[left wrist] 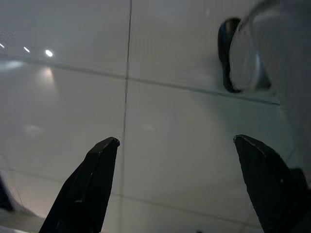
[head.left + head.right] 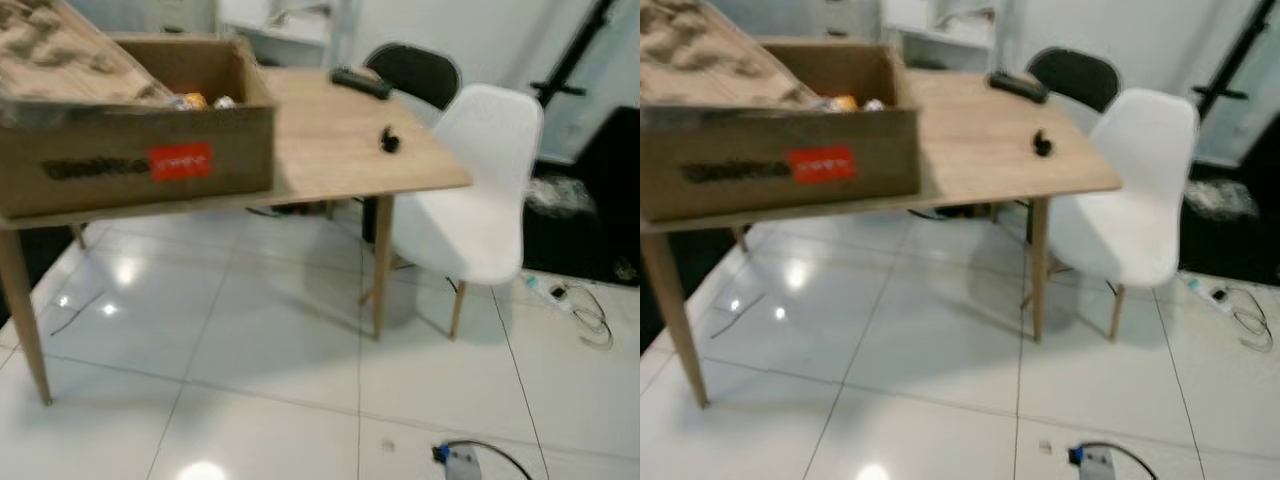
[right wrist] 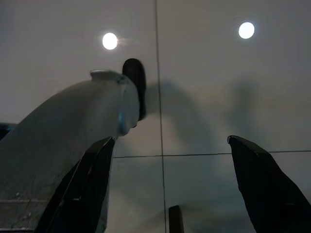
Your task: Picking trash to rubbish bin
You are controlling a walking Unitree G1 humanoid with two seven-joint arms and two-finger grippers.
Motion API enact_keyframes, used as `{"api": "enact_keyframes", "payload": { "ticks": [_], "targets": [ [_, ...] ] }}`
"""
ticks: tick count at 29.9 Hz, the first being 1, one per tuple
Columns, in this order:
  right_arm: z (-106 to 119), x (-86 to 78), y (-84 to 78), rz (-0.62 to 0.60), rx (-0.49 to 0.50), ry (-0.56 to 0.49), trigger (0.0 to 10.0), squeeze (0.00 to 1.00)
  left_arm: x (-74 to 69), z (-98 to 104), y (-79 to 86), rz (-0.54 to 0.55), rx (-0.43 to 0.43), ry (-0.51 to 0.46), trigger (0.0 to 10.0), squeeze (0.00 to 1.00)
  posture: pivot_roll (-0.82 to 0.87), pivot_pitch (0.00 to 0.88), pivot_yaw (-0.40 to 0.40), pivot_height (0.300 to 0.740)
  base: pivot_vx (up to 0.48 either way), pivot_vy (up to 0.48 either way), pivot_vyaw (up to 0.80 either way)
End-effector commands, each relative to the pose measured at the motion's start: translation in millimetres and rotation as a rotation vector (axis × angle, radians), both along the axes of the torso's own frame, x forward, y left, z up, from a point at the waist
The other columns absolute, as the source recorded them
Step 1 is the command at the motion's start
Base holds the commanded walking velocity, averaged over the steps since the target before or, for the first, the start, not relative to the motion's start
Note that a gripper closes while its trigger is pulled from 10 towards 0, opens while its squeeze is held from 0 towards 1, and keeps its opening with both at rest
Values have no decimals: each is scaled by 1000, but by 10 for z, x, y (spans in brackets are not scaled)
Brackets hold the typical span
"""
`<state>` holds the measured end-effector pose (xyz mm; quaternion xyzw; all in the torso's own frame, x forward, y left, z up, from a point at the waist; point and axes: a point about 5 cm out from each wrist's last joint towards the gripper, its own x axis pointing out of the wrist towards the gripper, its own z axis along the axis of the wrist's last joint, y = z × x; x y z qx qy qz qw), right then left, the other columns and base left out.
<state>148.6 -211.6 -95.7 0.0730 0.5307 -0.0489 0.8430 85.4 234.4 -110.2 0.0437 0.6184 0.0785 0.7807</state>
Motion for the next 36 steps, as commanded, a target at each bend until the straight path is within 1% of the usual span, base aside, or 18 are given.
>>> {"api": "enact_keyframes", "payload": {
  "ticks": [1, 4, 8, 11, 12, 19, 20, 21, 25, 29, 33, 36],
  "targets": [
    [10, 10, -39, 33, -32, 6, 10000, 0, -24, 13, 77, 0, 36, 12, 10000, 0, 131, 56, -64, 740, 0, 0, -788],
    [37, 86, -26, 66, -46, -9, 10000, 0, 16, 28, 103, -9, 57, 3, 10000, 0, 132, 51, -64, 740, 0, 0, -788],
    [45, 111, -17, 79, -51, -12, 10000, 0, 32, 31, 104, -17, 63, 2, 10000, 0, 134, 50, -65, 740, 0, 0, -788],
    [57, 154, 5, 110, -62, -9, 10000, 0, 76, 38, 93, -86, 81, 11, 10000, 0, 138, 42, -69, 740, 0, 0, -788],
    [57, 158, 12, 114, -63, -8, 10000, 0, 80, 39, 92, -93, 85, 13, 10000, 0, 137, 41, -71, 740, 0, 0, -788],
    [53, 160, 38, 132, -69, 1, 10000, 0, 53, 35, 103, -87, 89, 19, 10000, 0, 137, 36, -80, 740, 0, 0, -788],
    [52, 160, 42, 138, -70, 3, 10000, 0, 42, 35, 109, -85, 90, 22, 10000, 0, 136, 37, -80, 740, 0, 0, -788],
    [52, 163, 49, 155, -76, 6, 10000, 0, -2, 35, 147, -80, 98, 30, 10000, 0, 130, 39, -72, 740, 0, 0, -788],
    [52, 165, 55, 172, -83, 6, 10000, 0, -34, 33, 162, -73, 100, 37, 10000, 0, 127, 42, -65, 740, 0, 0, -788],
    [49, 164, 70, 203, -89, 9, 10000, 0, -38, 29, 153, -70, 99, 38, 10000, 0, 128, 45, -58, 740, 0, 0, -788],
    [23, 119, 112, 217, -92, 23, 10000, 0, -23, 25, 127, -84, 100, 38, 10000, 0, 131, 40, -50, 740, 0, 0, -788],
    [8, 89, 129, 224, -93, 32, 10000, 0, -25, 28, 138, -86, 101, 37, 10000, 0, 132, 37, -50, 740, 0, 0, -788]
  ]
}}
